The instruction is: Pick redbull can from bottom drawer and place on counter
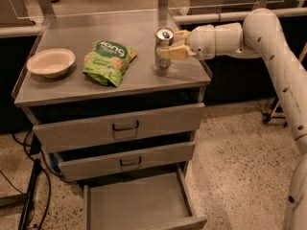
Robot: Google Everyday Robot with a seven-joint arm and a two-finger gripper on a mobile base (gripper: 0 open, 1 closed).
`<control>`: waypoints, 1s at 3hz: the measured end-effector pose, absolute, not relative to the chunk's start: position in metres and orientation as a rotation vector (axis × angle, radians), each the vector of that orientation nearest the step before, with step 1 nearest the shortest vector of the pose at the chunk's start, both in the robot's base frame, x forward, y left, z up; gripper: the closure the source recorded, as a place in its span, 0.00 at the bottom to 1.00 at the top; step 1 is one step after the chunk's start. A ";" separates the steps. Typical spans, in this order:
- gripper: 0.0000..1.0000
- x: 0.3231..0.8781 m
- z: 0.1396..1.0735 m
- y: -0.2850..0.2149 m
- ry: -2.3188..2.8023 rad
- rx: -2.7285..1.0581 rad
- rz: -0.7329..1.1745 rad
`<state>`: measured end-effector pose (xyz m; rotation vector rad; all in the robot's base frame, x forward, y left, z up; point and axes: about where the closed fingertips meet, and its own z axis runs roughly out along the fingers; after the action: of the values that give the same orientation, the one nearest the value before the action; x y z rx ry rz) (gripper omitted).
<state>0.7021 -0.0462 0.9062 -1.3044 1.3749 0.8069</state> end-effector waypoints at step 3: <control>1.00 0.702 0.883 -0.034 1.430 -1.335 0.984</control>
Offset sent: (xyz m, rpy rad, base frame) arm 0.0019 0.0044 -0.0247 0.0056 0.1638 0.0954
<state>0.7023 -0.0344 0.8829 -1.3355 1.4296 0.9840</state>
